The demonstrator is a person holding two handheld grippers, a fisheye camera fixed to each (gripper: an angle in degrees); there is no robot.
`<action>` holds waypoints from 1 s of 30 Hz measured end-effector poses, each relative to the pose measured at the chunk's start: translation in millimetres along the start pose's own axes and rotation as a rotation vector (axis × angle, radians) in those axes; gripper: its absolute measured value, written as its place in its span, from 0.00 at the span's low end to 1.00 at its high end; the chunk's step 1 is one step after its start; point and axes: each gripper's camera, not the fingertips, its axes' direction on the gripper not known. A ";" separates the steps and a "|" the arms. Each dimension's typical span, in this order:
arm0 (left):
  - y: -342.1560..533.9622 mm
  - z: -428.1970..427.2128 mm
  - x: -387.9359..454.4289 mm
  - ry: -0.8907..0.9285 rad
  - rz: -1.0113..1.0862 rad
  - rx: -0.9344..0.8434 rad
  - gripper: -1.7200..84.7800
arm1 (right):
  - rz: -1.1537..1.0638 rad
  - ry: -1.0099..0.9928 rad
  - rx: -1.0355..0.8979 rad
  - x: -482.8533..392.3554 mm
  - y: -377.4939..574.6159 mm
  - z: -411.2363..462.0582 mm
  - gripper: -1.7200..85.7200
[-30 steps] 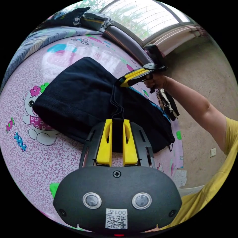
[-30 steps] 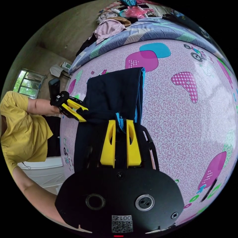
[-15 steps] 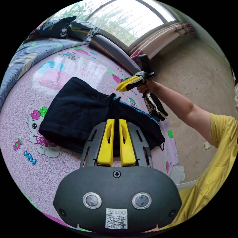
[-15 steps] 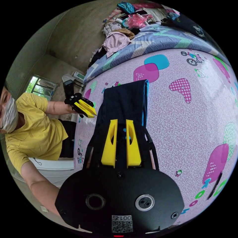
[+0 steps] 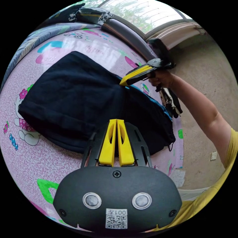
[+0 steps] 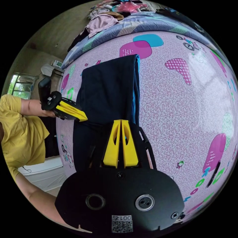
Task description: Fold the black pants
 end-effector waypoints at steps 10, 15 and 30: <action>23.0 -112.3 -40.0 0.044 -0.097 0.225 0.01 | -0.045 -0.006 0.023 14.0 5.5 -24.1 0.03; 48.6 -194.7 -111.4 0.074 -0.295 0.397 0.04 | -0.004 -0.110 0.128 52.6 -0.8 -48.4 0.08; 46.5 -266.3 -204.0 0.273 -0.425 0.510 0.09 | 0.086 -0.358 0.127 172.5 -38.8 -27.5 0.15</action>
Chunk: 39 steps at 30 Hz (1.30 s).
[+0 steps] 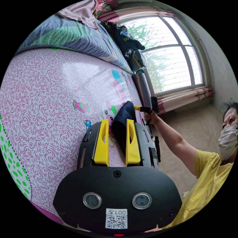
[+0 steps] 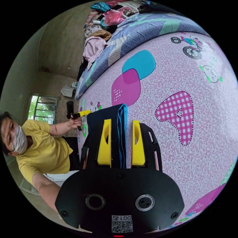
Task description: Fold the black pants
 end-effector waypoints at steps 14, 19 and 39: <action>-33.5 -24.4 14.9 0.109 -0.027 -0.050 0.09 | 0.003 -0.205 -0.012 58.5 9.7 -2.6 0.14; -45.7 -36.1 19.0 0.137 -0.040 -0.051 0.09 | 0.004 -0.243 -0.006 71.9 13.8 -1.0 0.13; -85.6 -88.5 36.1 0.010 0.019 0.001 0.07 | -0.040 -0.195 -0.008 80.8 -0.3 19.7 0.09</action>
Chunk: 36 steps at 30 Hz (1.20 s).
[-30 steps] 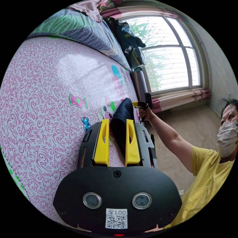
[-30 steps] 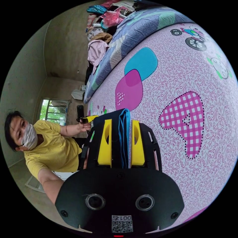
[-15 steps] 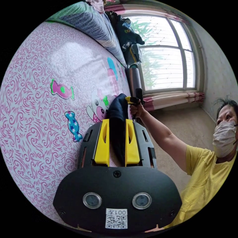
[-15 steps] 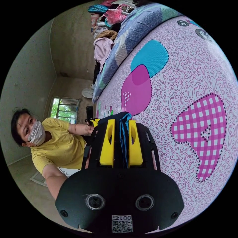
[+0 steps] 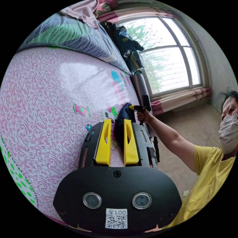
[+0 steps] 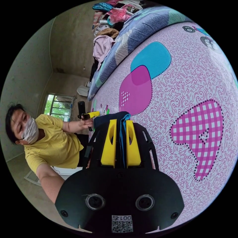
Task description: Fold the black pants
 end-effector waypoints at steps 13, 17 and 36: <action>-10.0 50.0 -30.1 0.346 -0.156 -0.172 0.11 | 0.023 0.015 0.009 -11.1 -44.9 13.1 0.09; -2.3 59.7 -36.2 0.325 -0.149 -0.165 0.10 | 0.026 0.017 0.021 -19.3 -63.1 17.1 0.09; 56.5 119.8 -76.7 0.162 -0.016 -0.197 0.05 | 0.030 0.047 0.046 -97.5 -167.7 36.2 0.08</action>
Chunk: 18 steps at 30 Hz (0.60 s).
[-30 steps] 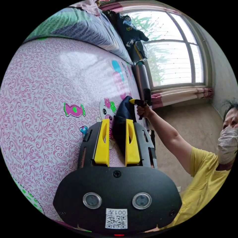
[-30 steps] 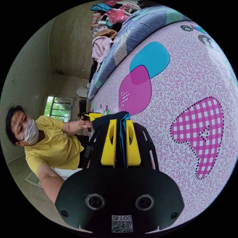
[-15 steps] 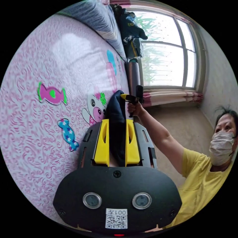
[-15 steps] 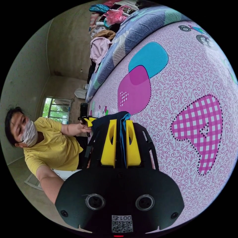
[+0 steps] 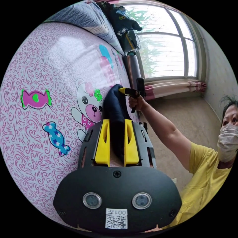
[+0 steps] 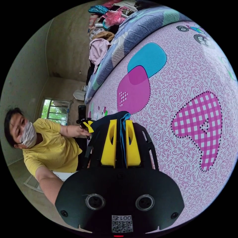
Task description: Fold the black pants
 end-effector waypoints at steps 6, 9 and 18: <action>25.8 6.7 -24.1 -0.105 0.044 0.080 0.02 | -0.095 0.159 -0.021 -67.8 -41.2 3.4 0.05; 27.5 7.0 -26.3 -0.135 0.109 0.103 0.02 | -0.143 0.214 0.023 -112.4 -67.1 -8.2 0.05; 51.3 9.6 45.1 -0.338 0.543 0.237 0.02 | -0.359 0.358 0.151 -311.3 -135.6 -92.4 0.04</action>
